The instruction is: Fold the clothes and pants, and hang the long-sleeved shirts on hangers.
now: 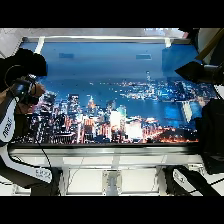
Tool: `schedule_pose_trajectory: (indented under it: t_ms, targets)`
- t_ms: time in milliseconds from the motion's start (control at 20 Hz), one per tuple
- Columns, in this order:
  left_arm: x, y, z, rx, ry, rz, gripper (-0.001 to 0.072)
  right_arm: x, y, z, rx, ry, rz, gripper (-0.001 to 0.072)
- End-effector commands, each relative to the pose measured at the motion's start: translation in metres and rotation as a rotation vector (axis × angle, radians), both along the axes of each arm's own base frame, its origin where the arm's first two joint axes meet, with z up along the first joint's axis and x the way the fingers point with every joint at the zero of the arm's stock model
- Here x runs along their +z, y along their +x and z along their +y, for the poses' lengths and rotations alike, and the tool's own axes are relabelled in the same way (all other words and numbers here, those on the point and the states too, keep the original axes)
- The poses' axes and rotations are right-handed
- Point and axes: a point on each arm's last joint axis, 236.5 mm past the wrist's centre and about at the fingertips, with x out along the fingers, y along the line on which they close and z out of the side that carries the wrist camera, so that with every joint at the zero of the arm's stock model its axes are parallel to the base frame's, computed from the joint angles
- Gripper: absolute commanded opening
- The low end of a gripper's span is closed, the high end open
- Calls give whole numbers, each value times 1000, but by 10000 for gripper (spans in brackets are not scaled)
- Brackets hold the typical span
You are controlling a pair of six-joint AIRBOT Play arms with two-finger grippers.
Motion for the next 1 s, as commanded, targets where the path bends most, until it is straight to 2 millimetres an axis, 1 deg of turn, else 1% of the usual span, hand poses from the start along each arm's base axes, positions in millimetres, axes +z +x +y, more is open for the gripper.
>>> schedule_pose_trajectory:
  t_ms: [0,50,100,150,250,350,400,450,550,600,650,700,750,800,950]
  targets:
    - [28,-9,-12,10,26,9,10,19,-4,-1,4,-20,-39,290]
    - [46,-9,-23,2,25,-19,10,31,-7,-6,-2,-66,-60,290]
    - [71,-7,-39,-20,20,-67,10,42,-12,-14,-11,-121,-74,289]
    - [95,-5,-60,-49,7,-121,10,53,-20,-27,-31,-197,-81,288]
    - [153,-3,-118,-152,-55,-272,10,71,-43,-58,-95,-357,-57,277]
    - [208,-9,-195,-301,-183,-439,10,86,-68,-93,-190,-490,-14,269]
    - [235,-17,-241,-392,-283,-526,10,94,-80,-108,-239,-540,2,269]
    - [260,-29,-290,-484,-416,-609,10,99,-88,-117,-265,-579,9,270]
    - [303,-61,-384,-614,-745,-723,9,103,-94,-123,-257,-627,12,270]
    - [319,-77,-423,-666,-887,-740,10,102,-94,-123,-249,-632,18,270]
    - [329,-92,-459,-709,-1015,-740,10,101,-93,-123,-247,-633,19,269]
    - [332,-102,-487,-739,-1100,-725,10,100,-91,-123,-246,-633,21,270]
    - [327,-109,-512,-763,-1154,-693,10,98,-89,-124,-244,-632,26,270]
    - [312,-115,-538,-781,-1187,-638,10,96,-86,-123,-238,-629,33,269]
    - [243,-133,-615,-746,-1309,-412,10,86,-74,-119,-209,-611,56,270]
